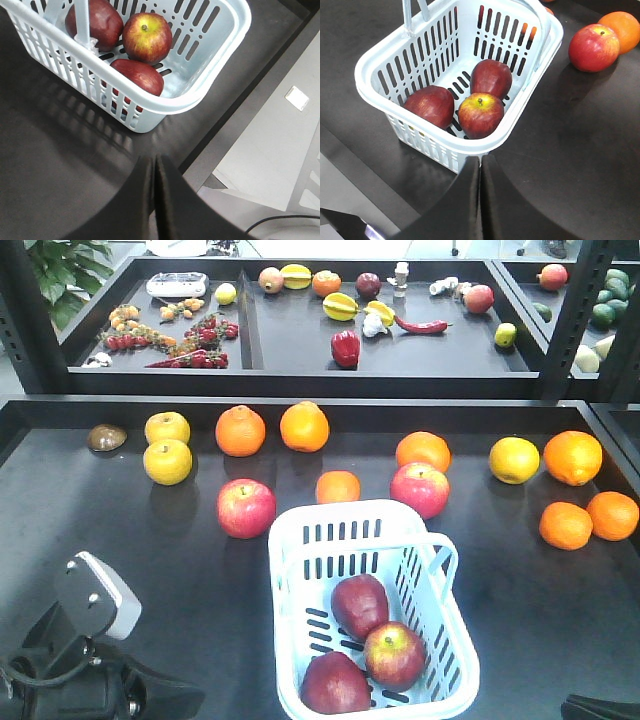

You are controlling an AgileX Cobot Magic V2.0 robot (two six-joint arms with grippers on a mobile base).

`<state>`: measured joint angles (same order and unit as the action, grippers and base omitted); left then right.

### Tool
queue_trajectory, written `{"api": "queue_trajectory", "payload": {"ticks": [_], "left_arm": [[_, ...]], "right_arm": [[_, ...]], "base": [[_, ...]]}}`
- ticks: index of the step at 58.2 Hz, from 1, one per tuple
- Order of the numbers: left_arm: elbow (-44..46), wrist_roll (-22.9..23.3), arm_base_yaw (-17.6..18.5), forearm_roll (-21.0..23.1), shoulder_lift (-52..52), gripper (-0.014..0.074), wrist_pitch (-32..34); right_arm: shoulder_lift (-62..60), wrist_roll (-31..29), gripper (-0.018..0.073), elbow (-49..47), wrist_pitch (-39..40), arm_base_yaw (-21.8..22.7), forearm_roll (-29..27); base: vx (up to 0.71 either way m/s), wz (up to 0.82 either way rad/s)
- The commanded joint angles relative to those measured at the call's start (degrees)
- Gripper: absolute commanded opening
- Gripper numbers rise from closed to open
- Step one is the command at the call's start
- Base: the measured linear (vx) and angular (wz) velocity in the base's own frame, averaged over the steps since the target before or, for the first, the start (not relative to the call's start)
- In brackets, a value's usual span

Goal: Pick three apples into basket with both arms

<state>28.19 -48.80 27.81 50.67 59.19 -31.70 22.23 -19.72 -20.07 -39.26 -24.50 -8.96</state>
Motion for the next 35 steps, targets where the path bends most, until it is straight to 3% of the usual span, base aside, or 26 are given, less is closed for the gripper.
{"api": "queue_trajectory", "payload": {"ticks": [1,35], "left_arm": [[1.29,0.26,0.25,2.14,-0.74,-0.0006,1.40],[1.29,0.26,0.25,3.25,-0.74,-0.0006,3.51]], "right_arm": [[0.38,-0.15,-0.0008,-1.46,3.87,0.05,0.11],[0.38,-0.15,-0.0008,-1.46,3.87,0.05,0.11]], "base": [[0.00,0.00],[0.00,0.00]]}}
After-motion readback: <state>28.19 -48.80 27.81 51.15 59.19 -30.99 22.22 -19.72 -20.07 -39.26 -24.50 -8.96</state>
